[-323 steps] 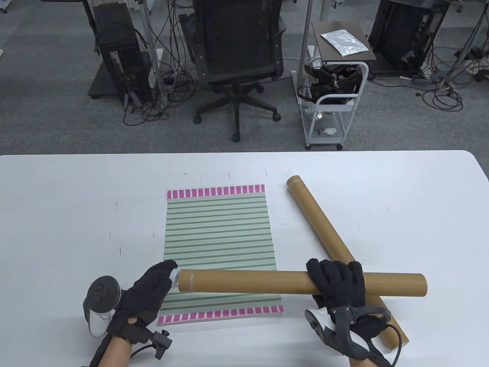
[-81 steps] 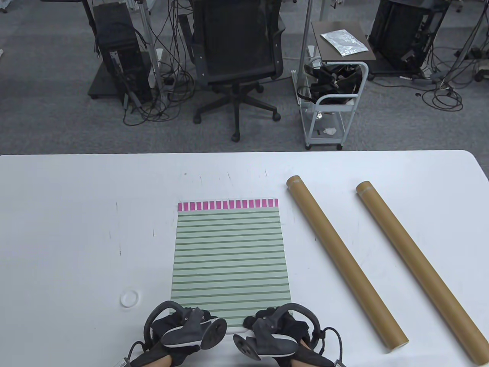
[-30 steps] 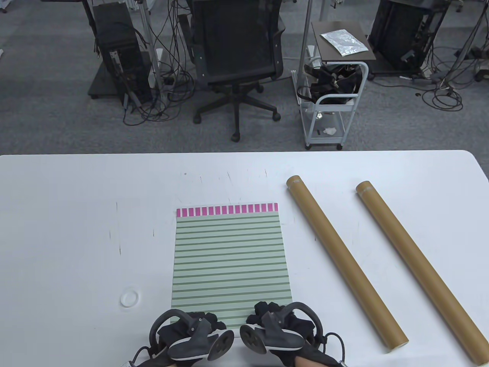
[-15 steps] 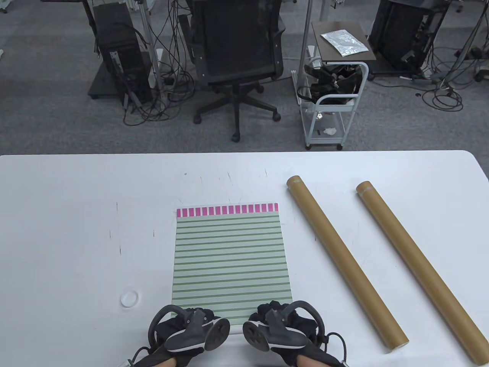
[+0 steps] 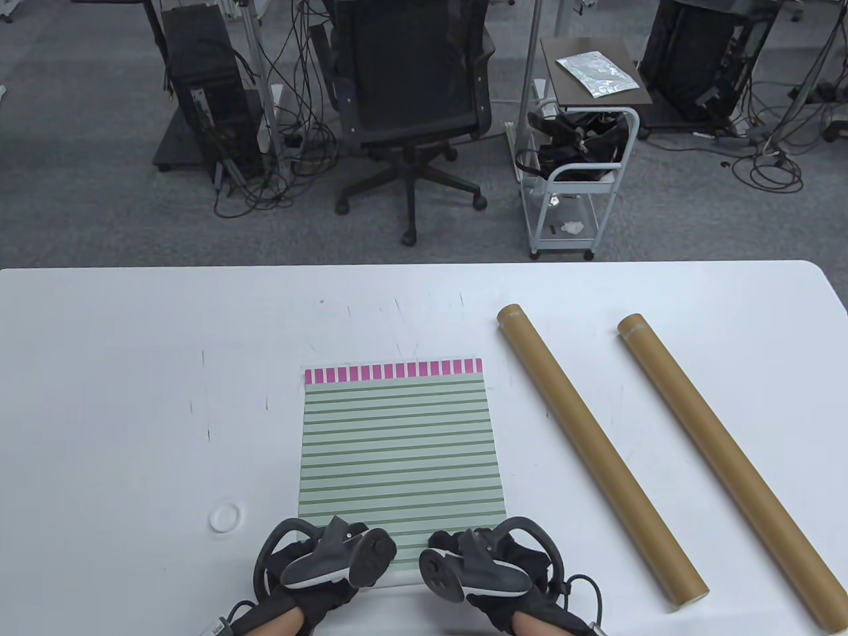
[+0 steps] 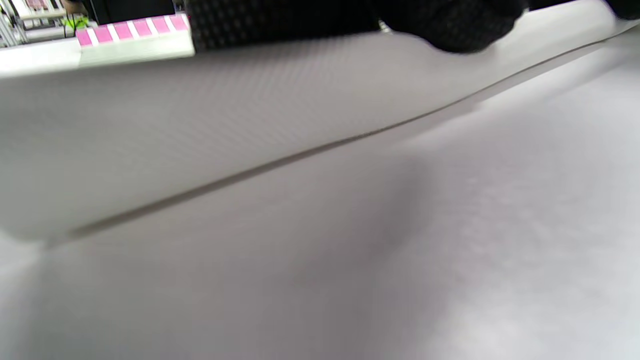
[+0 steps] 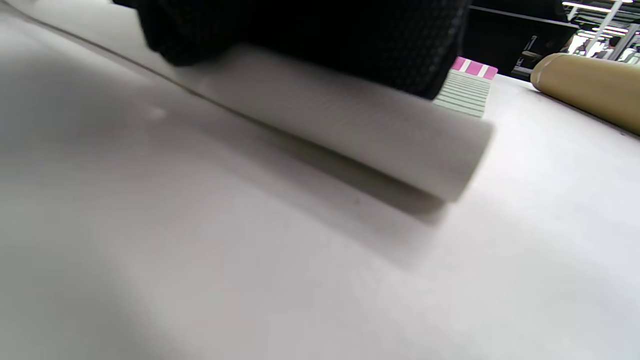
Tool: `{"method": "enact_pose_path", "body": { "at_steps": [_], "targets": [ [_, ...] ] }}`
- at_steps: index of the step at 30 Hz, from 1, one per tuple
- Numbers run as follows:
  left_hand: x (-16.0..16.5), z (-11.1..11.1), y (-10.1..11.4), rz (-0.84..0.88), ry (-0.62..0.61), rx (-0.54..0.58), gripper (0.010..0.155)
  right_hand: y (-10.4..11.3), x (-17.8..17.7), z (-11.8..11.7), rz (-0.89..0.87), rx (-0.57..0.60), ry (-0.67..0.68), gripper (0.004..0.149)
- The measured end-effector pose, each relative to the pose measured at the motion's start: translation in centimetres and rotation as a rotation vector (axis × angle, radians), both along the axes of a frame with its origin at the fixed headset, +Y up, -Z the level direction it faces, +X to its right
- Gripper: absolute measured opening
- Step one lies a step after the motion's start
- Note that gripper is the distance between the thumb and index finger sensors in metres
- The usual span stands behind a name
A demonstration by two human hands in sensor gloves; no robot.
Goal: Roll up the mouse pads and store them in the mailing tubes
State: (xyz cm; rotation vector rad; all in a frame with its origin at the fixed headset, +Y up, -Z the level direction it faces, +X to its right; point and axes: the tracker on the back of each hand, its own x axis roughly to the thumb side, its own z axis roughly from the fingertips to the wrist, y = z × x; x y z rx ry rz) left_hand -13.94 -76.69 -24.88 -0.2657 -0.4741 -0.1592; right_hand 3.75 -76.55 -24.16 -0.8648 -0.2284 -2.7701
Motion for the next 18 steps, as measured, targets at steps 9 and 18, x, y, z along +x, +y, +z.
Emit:
{"method": "enact_pose_path", "body": {
  "at_steps": [9, 18],
  "targets": [
    [1.6, 1.8, 0.2, -0.092, -0.108, 0.149, 0.041, 0.1, 0.2, -0.1, -0.048, -0.006, -0.033, 0.045],
    [0.8, 1.6, 0.6, -0.005, -0.090, 0.124, 0.043, 0.4, 0.1, -0.3, -0.068, -0.005, -0.049, 0.044]
  ]
}}
